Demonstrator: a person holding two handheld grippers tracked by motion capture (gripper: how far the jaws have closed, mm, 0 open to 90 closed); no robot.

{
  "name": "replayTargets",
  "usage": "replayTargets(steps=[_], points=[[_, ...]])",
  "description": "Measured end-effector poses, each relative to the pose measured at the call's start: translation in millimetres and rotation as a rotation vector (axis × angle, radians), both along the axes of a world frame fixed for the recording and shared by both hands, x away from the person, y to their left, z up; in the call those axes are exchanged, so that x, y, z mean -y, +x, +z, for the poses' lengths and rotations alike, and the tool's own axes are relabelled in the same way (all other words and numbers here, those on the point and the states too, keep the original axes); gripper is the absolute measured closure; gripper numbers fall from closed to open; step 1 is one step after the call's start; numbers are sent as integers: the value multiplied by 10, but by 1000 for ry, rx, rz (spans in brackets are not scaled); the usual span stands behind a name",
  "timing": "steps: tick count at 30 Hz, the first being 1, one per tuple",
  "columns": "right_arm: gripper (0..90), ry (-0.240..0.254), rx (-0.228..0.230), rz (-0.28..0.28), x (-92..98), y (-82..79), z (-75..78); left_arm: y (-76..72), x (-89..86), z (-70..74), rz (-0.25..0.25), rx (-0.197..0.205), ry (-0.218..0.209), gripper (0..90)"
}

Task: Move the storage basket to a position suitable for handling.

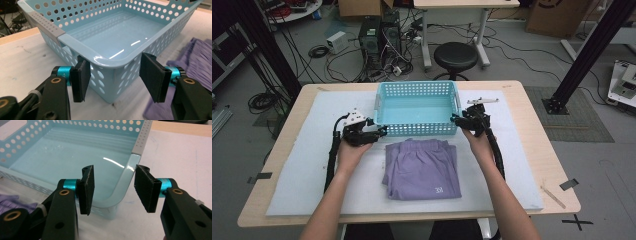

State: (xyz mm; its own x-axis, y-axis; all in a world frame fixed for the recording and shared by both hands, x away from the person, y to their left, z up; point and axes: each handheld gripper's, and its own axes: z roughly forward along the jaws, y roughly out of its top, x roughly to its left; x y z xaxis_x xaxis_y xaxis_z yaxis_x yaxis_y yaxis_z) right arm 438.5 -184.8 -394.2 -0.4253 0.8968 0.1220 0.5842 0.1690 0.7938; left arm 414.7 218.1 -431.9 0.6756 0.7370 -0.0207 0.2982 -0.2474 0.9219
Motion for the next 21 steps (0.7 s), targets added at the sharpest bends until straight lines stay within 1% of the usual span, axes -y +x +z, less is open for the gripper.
replayTargets(steps=[2, 3, 6, 8, 10, 11, 12, 14, 15, 18, 19, 21], points=[[522, 1, 1, 6, -36, -41, 2, -22, -28, 12, 12, -2, 12, 428], [523, 0, 4, 9, -52, -56, 1, -22, -34, 16, 21, -6, 12, 427], [525, -6, 9, -2, -93, -80, -1, -15, -35, 23, 26, -10, 13, 417], [526, -1, 9, -4, -89, -75, -2, -13, -33, 22, 25, -9, 14, 416], [535, 10, 7, -2, -73, -68, -2, -11, -41, 22, 16, -3, 27, 419], [515, 16, 8, 1, -67, -67, -2, -13, -40, 20, 15, 1, 31, 417], [454, 18, 11, 1, -69, -68, -1, -18, -39, 23, 26, 8, 40, 391], [391, -6, 30, -24, -75, -87, 12, -37, -55, 29, 48, 7, 41, 331], [368, -6, 39, -33, -64, -100, 19, -50, -76, 29, 50, 8, 42, 319], [337, 19, 62, -41, 14, -161, 55, -122, -153, 36, 58, 10, 33, 288], [333, 27, 71, -42, 42, -195, 70, -157, -180, 49, 57, 11, 37, 287], [311, 33, 89, -39, 107, -269, 104, -255, -224, 90, 54, 31, 35, 271]])
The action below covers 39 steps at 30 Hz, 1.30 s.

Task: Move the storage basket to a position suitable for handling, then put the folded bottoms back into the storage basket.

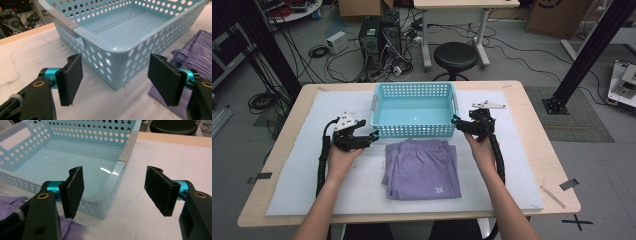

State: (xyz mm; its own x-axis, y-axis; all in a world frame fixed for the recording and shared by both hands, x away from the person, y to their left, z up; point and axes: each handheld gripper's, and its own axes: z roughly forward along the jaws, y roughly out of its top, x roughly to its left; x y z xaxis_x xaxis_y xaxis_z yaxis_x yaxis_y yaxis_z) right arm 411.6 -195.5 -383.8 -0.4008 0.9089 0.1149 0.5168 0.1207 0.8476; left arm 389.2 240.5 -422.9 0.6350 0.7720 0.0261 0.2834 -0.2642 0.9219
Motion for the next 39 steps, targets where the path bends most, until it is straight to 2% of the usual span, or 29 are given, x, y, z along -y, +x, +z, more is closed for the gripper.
replayTargets(steps=[6, 9, 12, 14, 16, 20, 25, 36, 38, 39], points=[[277, 47, 50, 48, 204, -302, 72, -282, -43, 187, -27, 50, -14, 252], [264, 55, 67, 71, 282, -459, 73, -421, -20, 274, -38, 76, -1, 241], [258, 57, 81, 77, 346, -621, 67, -559, -3, 334, -49, 91, -25, 241], [250, 60, 95, 80, 383, -727, 60, -635, 9, 363, -67, 96, -49, 240], [249, 40, 102, 89, 412, -822, 56, -698, 22, 391, -82, 88, -70, 241], [219, 26, 113, 97, 474, -977, 68, -808, 35, 420, -106, 86, -80, 241], [215, 47, 110, 95, 540, -1047, 67, -876, 21, 410, -115, 92, -85, 241], [215, 36, 107, 95, 594, -1048, 17, -899, 53, 392, -147, 108, -111, 241], [215, 34, 103, 97, 600, -1055, 7, -907, 58, 374, -133, 127, -102, 241], [212, 33, 101, 96, 602, -1062, 2, -904, 56, 362, -130, 124, -100, 241]])
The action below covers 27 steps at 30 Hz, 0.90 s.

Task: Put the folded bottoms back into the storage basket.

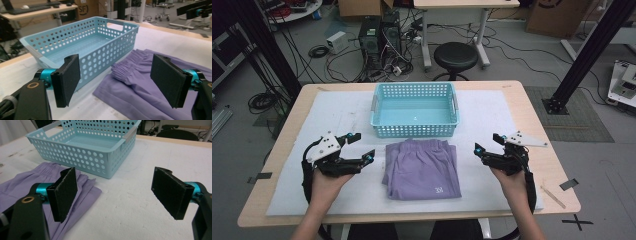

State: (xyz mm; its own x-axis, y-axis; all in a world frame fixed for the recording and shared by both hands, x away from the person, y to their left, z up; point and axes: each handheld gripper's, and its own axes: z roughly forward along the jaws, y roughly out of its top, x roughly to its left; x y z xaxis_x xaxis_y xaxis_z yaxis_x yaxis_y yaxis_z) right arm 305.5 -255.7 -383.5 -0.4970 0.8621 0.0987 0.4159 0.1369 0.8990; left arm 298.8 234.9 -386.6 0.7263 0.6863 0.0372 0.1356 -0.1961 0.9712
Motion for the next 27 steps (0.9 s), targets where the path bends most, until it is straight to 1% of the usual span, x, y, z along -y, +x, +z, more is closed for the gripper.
replayTargets(steps=[2, 6, 7, 9, 11, 13, 15, 16, 18, 19, 21, 22, 25, 27], points=[[210, -4, -1, 3, 4, -6, -11, 8, -12, -27, 1, -26, -11, 240], [210, -17, 6, -2, -2, -17, -20, 13, -22, -55, -5, -56, -25, 240], [210, -19, 5, -3, -8, -19, -22, 9, -17, -56, -6, -70, -27, 241], [211, -22, 4, -2, -23, -19, -31, -3, -2, -55, -24, -88, -20, 240], [212, -23, 6, -1, -42, -24, -39, -32, 27, -60, -39, -100, -16, 240], [213, -27, 8, -1, -70, -32, -48, -81, 54, -72, -44, -123, -23, 241], [226, -31, 10, 1, -102, -50, -56, -133, 73, -89, -44, -132, -26, 241], [262, -33, 13, 7, -114, -59, -60, -157, 80, -102, -44, -139, -34, 240], [276, -34, 8, 17, -149, -90, -81, -201, 92, -137, -35, -157, -55, 241], [276, -38, 5, 24, -166, -106, -98, -218, 104, -160, -31, -170, -63, 241], [284, -42, -8, 37, -205, -146, -139, -235, 141, -215, -22, -203, -53, 241], [285, -42, -17, 39, -223, -164, -160, -237, 167, -245, -25, -224, -44, 240], [285, -47, -55, 42, -287, -209, -224, -220, 248, -340, -11, -283, -15, 241], [285, -56, -76, 48, -331, -231, -272, -191, 284, -402, -1, -329, -9, 240]])
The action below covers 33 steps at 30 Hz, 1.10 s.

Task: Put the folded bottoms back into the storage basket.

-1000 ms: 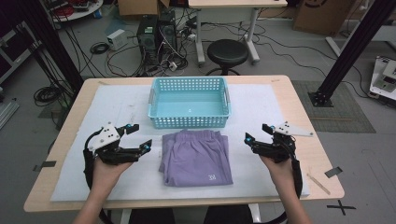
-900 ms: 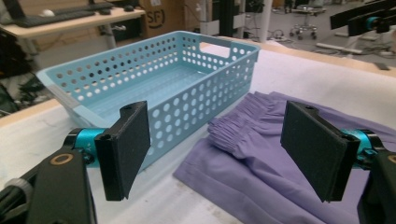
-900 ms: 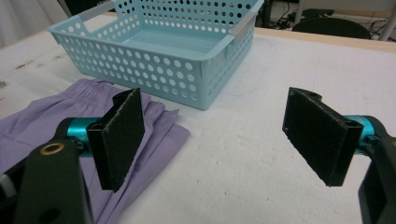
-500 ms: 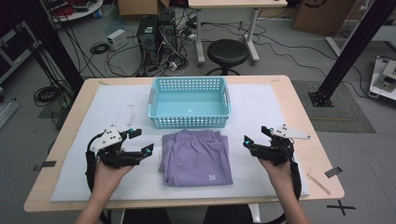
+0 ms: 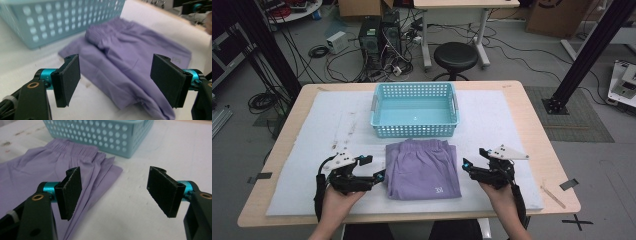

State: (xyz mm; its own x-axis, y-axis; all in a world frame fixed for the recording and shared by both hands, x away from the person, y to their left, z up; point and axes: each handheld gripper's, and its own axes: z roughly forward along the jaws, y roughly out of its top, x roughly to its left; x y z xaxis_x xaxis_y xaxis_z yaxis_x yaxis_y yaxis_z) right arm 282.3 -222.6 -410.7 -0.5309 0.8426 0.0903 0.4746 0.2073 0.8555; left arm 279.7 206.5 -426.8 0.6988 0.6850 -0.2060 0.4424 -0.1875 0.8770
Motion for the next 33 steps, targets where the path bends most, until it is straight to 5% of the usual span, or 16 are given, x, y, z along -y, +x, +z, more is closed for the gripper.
replayTargets(steps=[4, 10, 17, 22, 26, 33], points=[[286, 0, -62, 10, -83, -18, -105, 30, 47, -79, 10, -64, -7, 240], [298, -30, -172, 60, -210, 27, -244, 30, 57, -145, 26, -110, -1, 240], [297, -41, -260, 68, -313, 85, -337, 119, 56, -222, 44, -197, -70, 240], [300, -52, -277, 63, -370, 98, -360, 171, 155, -263, 43, -240, -31, 240], [371, -55, -274, 64, -406, 91, -359, 200, 213, -269, 33, -279, -49, 250], [438, -61, -278, 77, -500, 92, -355, 206, 323, -271, 29, -286, -54, 266]])
